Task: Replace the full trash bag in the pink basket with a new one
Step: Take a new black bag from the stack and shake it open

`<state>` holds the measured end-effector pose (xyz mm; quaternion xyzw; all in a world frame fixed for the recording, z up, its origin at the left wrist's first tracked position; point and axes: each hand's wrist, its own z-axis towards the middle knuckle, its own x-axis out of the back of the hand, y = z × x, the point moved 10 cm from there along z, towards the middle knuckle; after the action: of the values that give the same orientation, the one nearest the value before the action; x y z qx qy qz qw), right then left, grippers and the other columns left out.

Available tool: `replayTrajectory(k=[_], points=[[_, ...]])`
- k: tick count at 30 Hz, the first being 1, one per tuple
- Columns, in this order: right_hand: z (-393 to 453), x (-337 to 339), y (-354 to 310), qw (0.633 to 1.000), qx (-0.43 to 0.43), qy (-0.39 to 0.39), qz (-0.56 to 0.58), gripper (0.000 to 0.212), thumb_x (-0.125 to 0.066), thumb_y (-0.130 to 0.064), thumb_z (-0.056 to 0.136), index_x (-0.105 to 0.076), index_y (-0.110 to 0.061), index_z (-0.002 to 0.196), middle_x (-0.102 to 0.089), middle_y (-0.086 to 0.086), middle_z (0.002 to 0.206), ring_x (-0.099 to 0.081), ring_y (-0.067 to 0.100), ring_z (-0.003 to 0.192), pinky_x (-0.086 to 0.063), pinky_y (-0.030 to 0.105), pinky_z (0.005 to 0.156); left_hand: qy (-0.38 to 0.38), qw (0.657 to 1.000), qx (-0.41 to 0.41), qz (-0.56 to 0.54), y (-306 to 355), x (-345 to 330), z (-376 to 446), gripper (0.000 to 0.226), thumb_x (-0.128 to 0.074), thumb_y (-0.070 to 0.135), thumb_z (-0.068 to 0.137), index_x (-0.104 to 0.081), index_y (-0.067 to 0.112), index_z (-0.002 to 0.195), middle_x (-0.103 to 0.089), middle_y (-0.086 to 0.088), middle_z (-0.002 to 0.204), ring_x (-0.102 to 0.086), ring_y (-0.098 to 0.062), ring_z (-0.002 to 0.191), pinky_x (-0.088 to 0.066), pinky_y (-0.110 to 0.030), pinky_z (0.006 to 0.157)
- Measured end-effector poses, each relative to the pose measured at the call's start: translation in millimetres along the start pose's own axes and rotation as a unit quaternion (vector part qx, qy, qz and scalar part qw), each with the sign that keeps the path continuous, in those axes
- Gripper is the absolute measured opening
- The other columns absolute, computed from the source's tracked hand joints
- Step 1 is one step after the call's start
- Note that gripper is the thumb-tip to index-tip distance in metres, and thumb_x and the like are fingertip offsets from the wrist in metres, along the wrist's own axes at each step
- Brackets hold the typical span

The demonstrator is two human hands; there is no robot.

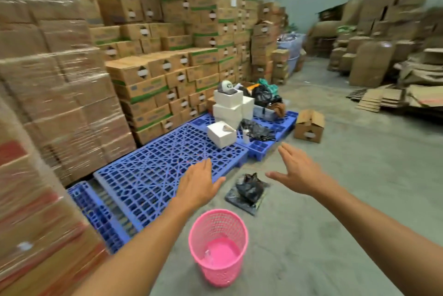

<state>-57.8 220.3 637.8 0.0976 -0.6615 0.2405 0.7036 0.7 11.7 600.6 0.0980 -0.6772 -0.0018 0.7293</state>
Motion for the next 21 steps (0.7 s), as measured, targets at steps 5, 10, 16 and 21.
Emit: replayTrajectory(k=[5,10,16,21], points=[[50,-39,83,0.998,-0.046,-0.051,-0.001,0.078,-0.048,-0.059,0.085,-0.031,-0.006,0.140,-0.034,0.014,0.149,-0.032,0.028,0.137,-0.025,0.037,0.114,-0.060,0.998,-0.001,-0.021,35,-73,74,0.065,-0.041,0.051,0.093,-0.033,0.005,0.139,-0.046,-0.014,0.141,-0.045,-0.030,0.129,-0.038,-0.041,0.105],[138,-89,134,0.995,-0.050,-0.088,0.001,0.077,-0.047,-0.057,0.087,-0.028,-0.007,0.142,-0.033,0.013,0.150,-0.034,0.028,0.136,-0.028,0.035,0.112,-0.099,0.994,0.012,-0.047,39,-142,175,0.075,-0.041,0.051,0.094,-0.018,0.005,0.149,-0.042,-0.014,0.147,-0.045,-0.030,0.131,-0.042,-0.042,0.103],[247,-154,207,0.982,-0.091,-0.162,0.017,0.080,-0.047,-0.057,0.087,-0.025,-0.007,0.145,-0.025,0.012,0.155,-0.026,0.025,0.142,-0.020,0.032,0.116,-0.165,0.983,0.033,-0.068,44,-211,307,0.074,-0.042,0.052,0.092,-0.022,0.006,0.147,-0.048,-0.015,0.141,-0.050,-0.032,0.125,-0.048,-0.043,0.096],[326,-186,256,0.974,-0.106,-0.197,0.042,0.079,-0.049,-0.055,0.087,-0.026,-0.006,0.145,-0.026,0.013,0.155,-0.025,0.024,0.143,-0.019,0.032,0.117,-0.189,0.978,0.050,-0.066,50,-233,399,0.068,-0.044,0.050,0.093,-0.030,0.006,0.141,-0.053,-0.015,0.134,-0.055,-0.033,0.119,-0.048,-0.042,0.090]])
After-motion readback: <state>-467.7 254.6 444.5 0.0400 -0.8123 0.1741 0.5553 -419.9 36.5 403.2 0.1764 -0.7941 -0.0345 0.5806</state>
